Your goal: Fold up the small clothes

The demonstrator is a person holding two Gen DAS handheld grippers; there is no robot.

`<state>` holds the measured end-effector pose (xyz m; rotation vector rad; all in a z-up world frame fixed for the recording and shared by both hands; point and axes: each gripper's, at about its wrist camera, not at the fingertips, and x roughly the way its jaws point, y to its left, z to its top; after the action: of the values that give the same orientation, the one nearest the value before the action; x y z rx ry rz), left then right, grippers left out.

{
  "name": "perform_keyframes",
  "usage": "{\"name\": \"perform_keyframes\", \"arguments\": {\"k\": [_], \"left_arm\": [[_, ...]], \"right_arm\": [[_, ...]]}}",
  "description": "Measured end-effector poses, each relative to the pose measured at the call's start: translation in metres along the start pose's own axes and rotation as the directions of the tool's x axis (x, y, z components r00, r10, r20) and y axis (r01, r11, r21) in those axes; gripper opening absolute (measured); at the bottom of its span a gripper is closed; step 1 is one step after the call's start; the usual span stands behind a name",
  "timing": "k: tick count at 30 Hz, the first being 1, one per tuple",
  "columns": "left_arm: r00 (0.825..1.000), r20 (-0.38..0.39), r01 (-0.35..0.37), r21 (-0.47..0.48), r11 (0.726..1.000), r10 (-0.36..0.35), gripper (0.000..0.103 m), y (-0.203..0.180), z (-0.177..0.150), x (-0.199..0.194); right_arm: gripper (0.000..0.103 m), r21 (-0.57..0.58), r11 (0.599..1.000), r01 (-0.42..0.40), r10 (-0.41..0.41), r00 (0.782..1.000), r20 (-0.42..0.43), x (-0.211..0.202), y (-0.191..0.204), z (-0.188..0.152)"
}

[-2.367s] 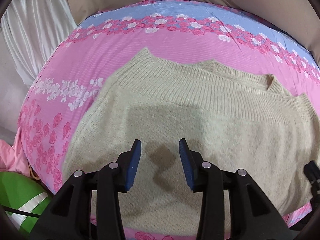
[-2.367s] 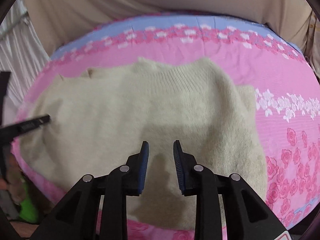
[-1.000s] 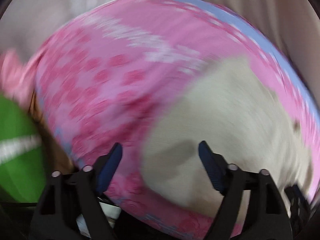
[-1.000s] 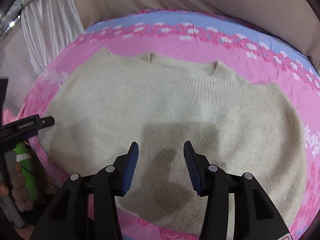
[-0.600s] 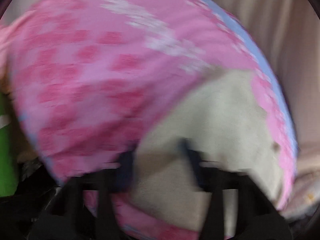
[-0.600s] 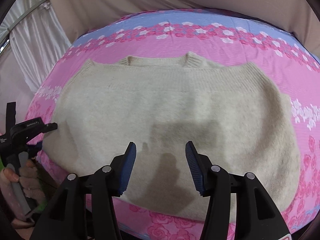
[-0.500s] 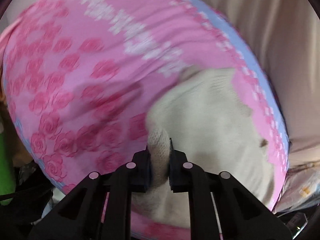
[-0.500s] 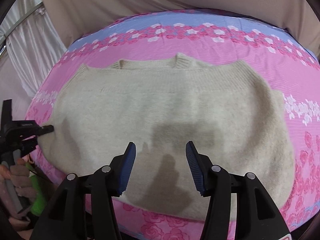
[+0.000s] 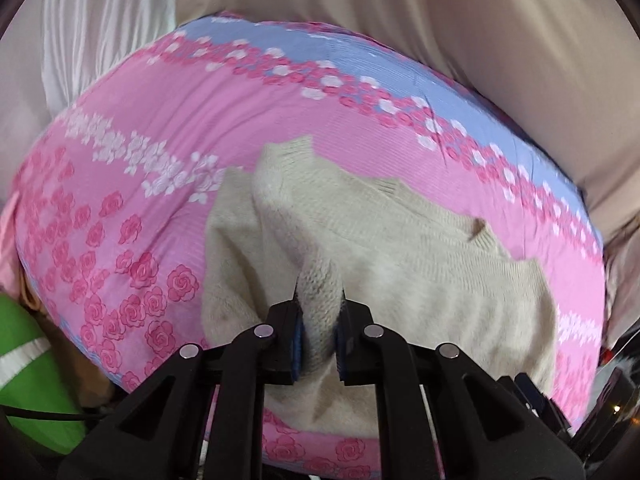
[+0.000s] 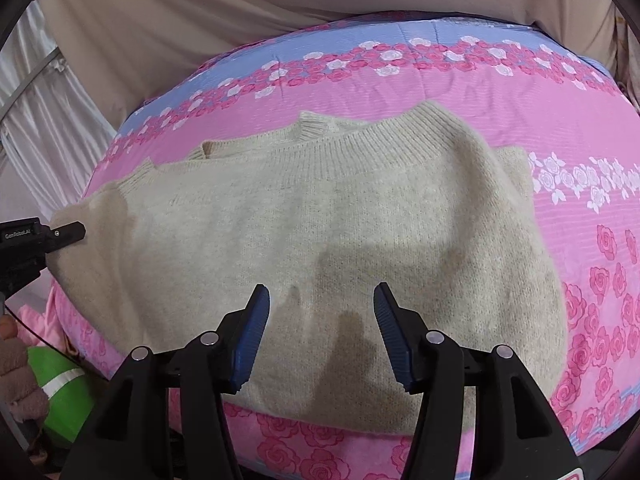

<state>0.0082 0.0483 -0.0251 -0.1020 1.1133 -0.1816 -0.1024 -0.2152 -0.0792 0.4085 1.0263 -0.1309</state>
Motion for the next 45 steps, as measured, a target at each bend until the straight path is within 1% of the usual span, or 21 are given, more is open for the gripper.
{"name": "perform_keyframes", "arguments": {"k": [5,10,13,15,17,18,19,20,22,24,26,29,30,32,36,38,40,41,42,44,45], "left_arm": [[1.000,0.004,0.007,0.096,0.995,-0.008,0.011,-0.041,-0.001,-0.011],[0.997,0.009,0.076,0.232,0.970,-0.080,0.011,-0.106,-0.010,-0.021],[0.992,-0.019,0.125,0.331,0.935,-0.126,0.011,-0.155,-0.025,-0.016],[0.988,-0.049,0.154,0.407,0.900,-0.147,0.014,-0.187,-0.041,-0.004],[0.978,-0.110,0.208,0.447,0.870,-0.178,0.025,-0.209,-0.059,0.015],[0.976,-0.152,0.209,0.467,0.860,-0.154,0.025,-0.217,-0.070,0.027],[0.975,-0.171,0.205,0.467,0.860,-0.140,0.025,-0.219,-0.074,0.030],[0.972,-0.188,0.213,0.458,0.863,-0.140,0.027,-0.214,-0.077,0.031],[0.975,-0.166,0.209,0.440,0.873,-0.150,0.041,-0.200,-0.075,0.023],[0.983,-0.105,0.178,0.402,0.898,-0.148,0.055,-0.171,-0.064,0.008],[0.995,-0.023,0.100,0.371,0.923,-0.098,0.060,-0.138,-0.054,-0.006],[0.999,0.035,-0.022,0.355,0.935,0.011,0.061,-0.103,-0.045,-0.013],[0.997,0.053,-0.068,0.329,0.942,0.053,0.061,-0.087,-0.042,-0.015],[0.993,0.063,-0.113,0.265,0.958,0.100,0.061,-0.057,-0.037,-0.018],[0.987,0.045,-0.156,0.135,0.979,0.151,0.061,-0.005,-0.032,-0.018],[0.984,0.043,-0.175,0.095,0.980,0.172,0.061,0.019,-0.032,-0.019],[0.980,0.041,-0.196,0.065,0.979,0.193,0.061,0.040,-0.035,-0.021],[0.979,0.037,-0.200,0.055,0.978,0.198,0.062,0.048,-0.036,-0.021],[0.979,0.028,-0.203,0.043,0.978,0.202,0.062,0.055,-0.038,-0.019],[0.979,0.013,-0.203,0.029,0.979,0.203,0.062,0.061,-0.041,-0.016],[0.980,0.007,-0.198,0.025,0.980,0.198,0.061,0.060,-0.041,-0.016]], "right_arm": [[0.054,0.008,1.000,-0.008,0.008,1.000,0.027,-0.009,-0.006,-0.001],[0.054,0.030,1.000,0.000,-0.002,0.997,0.076,-0.032,-0.027,-0.004],[0.057,0.059,0.998,0.012,-0.018,0.995,0.093,-0.046,-0.047,-0.014],[0.059,0.082,0.996,0.021,-0.029,0.995,0.092,-0.051,-0.064,-0.024],[0.059,0.104,0.994,0.040,-0.048,0.996,0.071,-0.051,-0.079,-0.035],[0.059,0.121,0.991,0.060,-0.067,0.996,0.054,-0.050,-0.086,-0.040],[0.059,0.138,0.988,0.067,-0.074,0.996,0.047,-0.051,-0.092,-0.044],[0.059,0.153,0.986,0.065,-0.073,0.996,0.048,-0.054,-0.097,-0.046],[0.059,0.172,0.984,0.046,-0.059,0.996,0.070,-0.061,-0.101,-0.046],[0.061,0.166,0.986,0.013,-0.027,0.996,0.083,-0.063,-0.096,-0.037],[0.064,0.146,0.989,-0.036,0.023,0.996,0.088,-0.060,-0.082,-0.024],[0.065,0.100,0.989,-0.112,0.106,0.992,0.068,-0.046,-0.049,0.001],[0.066,0.081,0.988,-0.128,0.124,0.991,0.055,-0.039,-0.034,0.010],[0.067,0.031,0.985,-0.168,0.167,0.986,0.025,-0.027,-0.006,0.023],[0.073,-0.067,0.971,-0.228,0.223,0.972,-0.070,0.006,0.047,0.034],[0.075,-0.067,0.974,-0.218,0.210,0.972,-0.108,0.019,0.062,0.036],[0.075,-0.062,0.965,-0.256,0.246,0.960,-0.136,0.028,0.074,0.036],[0.067,-0.072,0.961,-0.267,0.255,0.956,-0.146,0.030,0.079,0.035],[0.046,-0.102,0.957,-0.273,0.254,0.953,-0.168,0.033,0.087,0.034],[0.016,-0.140,0.952,-0.270,0.237,0.947,-0.218,0.040,0.095,0.032],[0.014,-0.133,0.952,-0.275,0.243,0.946,-0.215,0.038,0.097,0.033]]}}
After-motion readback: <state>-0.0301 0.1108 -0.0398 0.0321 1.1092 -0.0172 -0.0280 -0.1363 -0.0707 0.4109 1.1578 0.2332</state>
